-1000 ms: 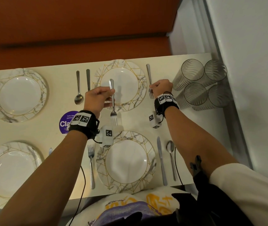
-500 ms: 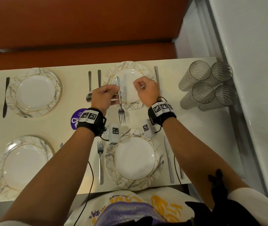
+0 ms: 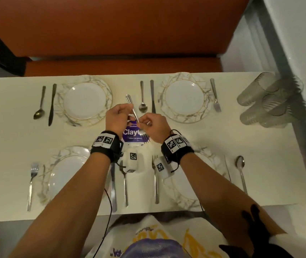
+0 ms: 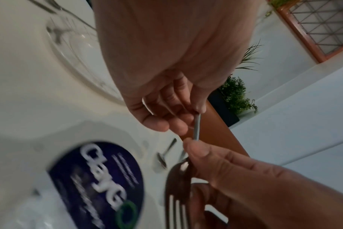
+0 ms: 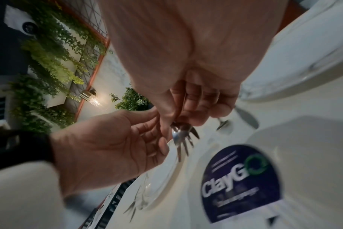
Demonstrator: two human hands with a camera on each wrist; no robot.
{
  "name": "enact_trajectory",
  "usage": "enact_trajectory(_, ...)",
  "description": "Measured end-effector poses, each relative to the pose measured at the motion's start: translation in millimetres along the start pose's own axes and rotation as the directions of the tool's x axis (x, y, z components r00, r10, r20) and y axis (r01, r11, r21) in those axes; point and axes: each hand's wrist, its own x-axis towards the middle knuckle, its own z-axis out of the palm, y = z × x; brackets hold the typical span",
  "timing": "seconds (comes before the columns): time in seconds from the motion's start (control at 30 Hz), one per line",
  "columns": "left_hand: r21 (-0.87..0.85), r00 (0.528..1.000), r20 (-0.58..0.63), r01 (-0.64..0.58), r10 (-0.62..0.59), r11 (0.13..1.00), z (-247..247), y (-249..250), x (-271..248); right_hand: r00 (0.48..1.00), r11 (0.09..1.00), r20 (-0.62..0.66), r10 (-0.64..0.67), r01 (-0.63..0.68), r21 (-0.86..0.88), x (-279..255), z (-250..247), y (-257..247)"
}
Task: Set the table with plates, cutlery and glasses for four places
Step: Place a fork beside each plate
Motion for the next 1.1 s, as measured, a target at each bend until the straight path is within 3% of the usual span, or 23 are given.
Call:
enact_trajectory(0.13,0.092,0.999,0.045,0.015,-0.019,0.996,-60,-11,11,0.999,0.999,0.006,0.048,-0.048,-0.01,14,45,-27)
enact_trajectory(0.3,0.297,0.996,0.086,0.0,-0.027,0.955,-117,-31,21,0.988,0.995,-0.113,0.104,-0.104,0.014,47,78,-42)
enact_trajectory(0.47,0.463,0.986,0.166,-0.077,-0.001,0.883,-151,-47,26,0.96,0.965,-0.182,0.211,-0.235,-0.119,88,91,-34)
enact_trajectory(0.63,0.71,0.964,0.265,-0.206,0.016,0.674,-164,-59,33,0.922,0.903,-0.102,0.375,-0.388,-0.187,122,98,-20)
enact_trajectory(0.7,0.734,0.958,0.286,-0.239,0.029,0.635,-164,-63,36,0.908,0.881,-0.103,0.405,-0.418,-0.221,132,100,-20)
enact_trajectory(0.9,0.756,0.944,0.328,-0.277,0.022,0.593,-159,-72,42,0.892,0.869,-0.169,0.42,-0.449,-0.21,156,110,-15)
enact_trajectory(1.1,0.723,0.94,0.341,-0.282,0.029,0.631,-153,-72,47,0.889,0.861,-0.19,0.417,-0.453,-0.231,171,116,-14)
